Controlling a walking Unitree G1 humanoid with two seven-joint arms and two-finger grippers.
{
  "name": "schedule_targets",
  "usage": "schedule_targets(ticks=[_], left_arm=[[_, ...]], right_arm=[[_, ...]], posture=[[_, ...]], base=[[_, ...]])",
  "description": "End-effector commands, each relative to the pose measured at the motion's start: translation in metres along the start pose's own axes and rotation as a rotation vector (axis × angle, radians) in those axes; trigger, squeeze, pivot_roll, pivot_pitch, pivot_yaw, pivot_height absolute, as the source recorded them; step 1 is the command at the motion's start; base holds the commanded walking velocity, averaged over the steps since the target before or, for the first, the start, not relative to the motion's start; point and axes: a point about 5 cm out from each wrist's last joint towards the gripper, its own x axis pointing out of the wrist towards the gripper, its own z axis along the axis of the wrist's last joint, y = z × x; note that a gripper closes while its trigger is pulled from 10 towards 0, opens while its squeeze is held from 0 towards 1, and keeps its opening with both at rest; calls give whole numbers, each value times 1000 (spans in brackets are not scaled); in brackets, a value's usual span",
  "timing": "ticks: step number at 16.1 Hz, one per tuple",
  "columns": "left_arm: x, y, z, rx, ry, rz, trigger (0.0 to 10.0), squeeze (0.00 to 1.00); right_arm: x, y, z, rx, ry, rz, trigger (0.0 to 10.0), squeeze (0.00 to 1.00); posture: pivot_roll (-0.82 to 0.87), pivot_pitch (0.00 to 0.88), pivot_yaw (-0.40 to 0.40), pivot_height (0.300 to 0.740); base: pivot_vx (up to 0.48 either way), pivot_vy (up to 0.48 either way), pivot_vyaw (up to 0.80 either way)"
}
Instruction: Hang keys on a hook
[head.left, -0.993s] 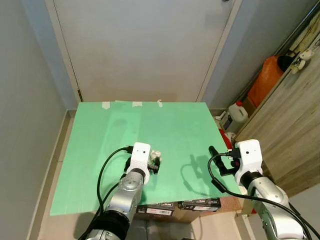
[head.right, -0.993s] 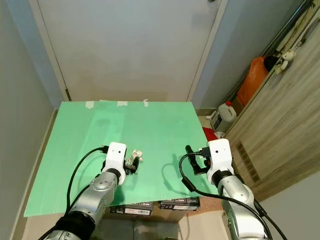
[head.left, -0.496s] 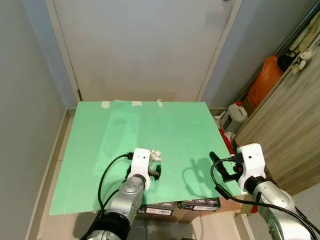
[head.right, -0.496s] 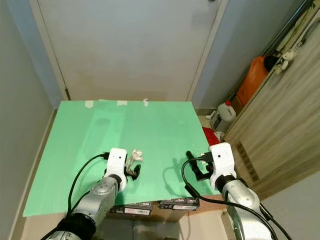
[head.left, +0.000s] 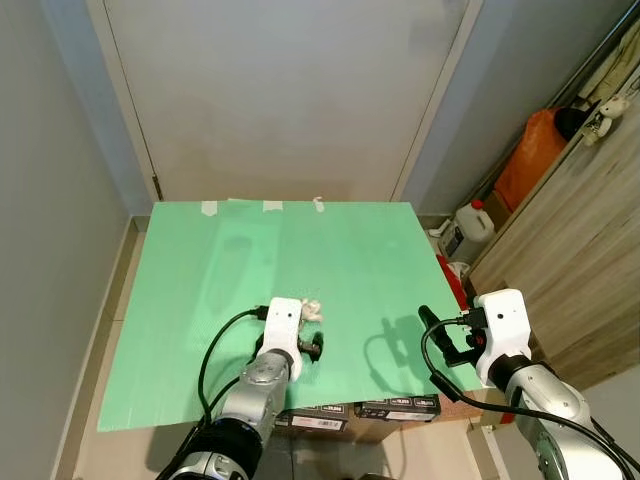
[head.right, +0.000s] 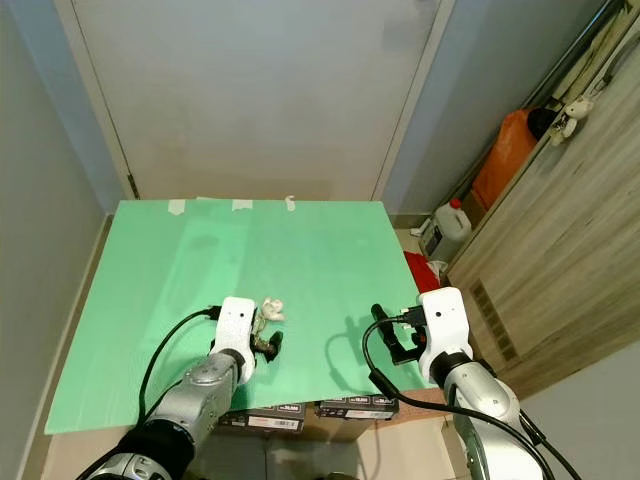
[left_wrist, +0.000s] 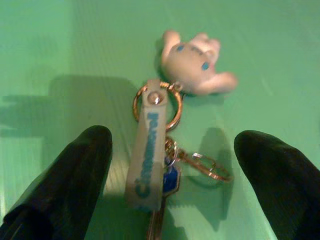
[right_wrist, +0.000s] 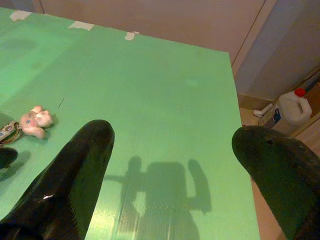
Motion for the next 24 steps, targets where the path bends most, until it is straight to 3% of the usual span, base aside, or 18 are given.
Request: schedule_targets(ticks=[1, 4, 5, 12, 20, 24], left_arm=[[1, -3, 0, -13, 14, -7, 10000, 0], [2, -3, 0, -21, 16, -17, 10000, 0], [2, -3, 0, -15, 16, -17, 0, 0], [4, -1, -2, -22, 46, -73, 0, 0], [4, 0, 5, 29, 21, -119, 0, 0], [2, 1, 24, 54, -113, -130, 0, 0]], right_arm=[[1, -1, 2, 3, 1, -9, 10000, 0], [1, 2, 2, 4, 3, -1, 10000, 0], [2, 2, 3, 4, 2, 0, 10000, 0], [4, 2, 3, 4, 3, 1, 10000, 0], [11, 8, 3, 14, -1, 13, 10000, 0], [14, 9, 4, 14, -3, 18, 10000, 0]], posture=[[-119, 68, -112, 736], [-114, 66, -119, 736], [-113, 66, -119, 736], [-110, 58, -120, 736], [-87, 54, -116, 736], [-72, 50, -118, 736]], base=[[0, 0, 0], [0, 0, 0], [0, 0, 0], [0, 0, 0], [0, 0, 0], [0, 0, 0]])
